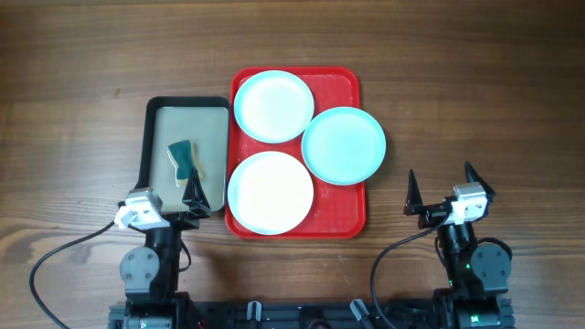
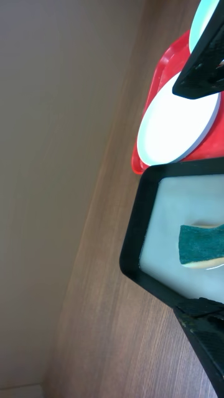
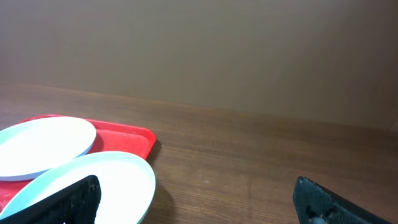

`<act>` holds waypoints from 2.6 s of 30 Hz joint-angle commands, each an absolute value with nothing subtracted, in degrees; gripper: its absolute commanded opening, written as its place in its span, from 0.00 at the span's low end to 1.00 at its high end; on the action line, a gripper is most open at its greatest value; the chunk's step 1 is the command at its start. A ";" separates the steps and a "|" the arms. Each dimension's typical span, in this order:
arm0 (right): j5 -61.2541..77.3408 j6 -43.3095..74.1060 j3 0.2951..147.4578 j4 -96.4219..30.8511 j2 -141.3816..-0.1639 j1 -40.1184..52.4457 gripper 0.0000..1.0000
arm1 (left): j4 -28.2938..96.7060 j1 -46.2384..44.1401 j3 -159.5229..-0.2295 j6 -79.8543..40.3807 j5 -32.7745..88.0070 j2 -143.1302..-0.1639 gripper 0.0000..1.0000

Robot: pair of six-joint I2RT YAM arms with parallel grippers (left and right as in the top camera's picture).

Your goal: Clean dirty plates on tray and stack at the side

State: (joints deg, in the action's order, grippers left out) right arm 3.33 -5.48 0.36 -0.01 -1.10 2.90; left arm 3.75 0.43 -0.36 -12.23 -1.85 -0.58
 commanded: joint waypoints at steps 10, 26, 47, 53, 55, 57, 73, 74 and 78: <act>2.55 -6.02 0.30 0.12 -0.80 2.98 1.00 | 4.01 0.16 -0.32 -11.11 -2.44 -0.27 1.00; 2.55 -6.02 0.30 0.12 -0.80 2.98 1.00 | 4.01 0.16 -0.32 -11.09 -2.44 -0.27 1.00; 25.52 3.62 21.82 -1.39 -16.10 2.98 1.00 | 38.48 0.14 -50.41 -15.14 10.26 -31.22 1.00; 25.91 3.55 63.00 -44.93 -54.78 3.01 1.00 | 56.25 0.14 -71.37 -15.49 10.33 -57.28 1.00; 28.42 10.09 68.77 -51.33 -65.43 2.98 1.00 | 59.05 0.14 -71.37 -15.46 10.98 -61.43 1.00; 36.82 11.35 68.75 -54.04 -72.64 3.09 0.98 | 63.11 0.16 -71.37 -15.38 10.87 -64.29 1.00; -3.66 19.99 68.73 -45.21 -92.42 23.53 0.66 | 66.48 0.14 -71.26 -15.44 7.42 -78.78 0.63; -3.66 19.97 68.73 -44.75 -92.44 21.52 0.65 | 66.48 0.14 -71.26 -15.44 7.42 -78.89 0.63; -2.83 19.51 67.16 -41.17 -92.75 12.80 0.56 | 66.26 0.14 -71.26 -15.46 7.42 -78.89 0.63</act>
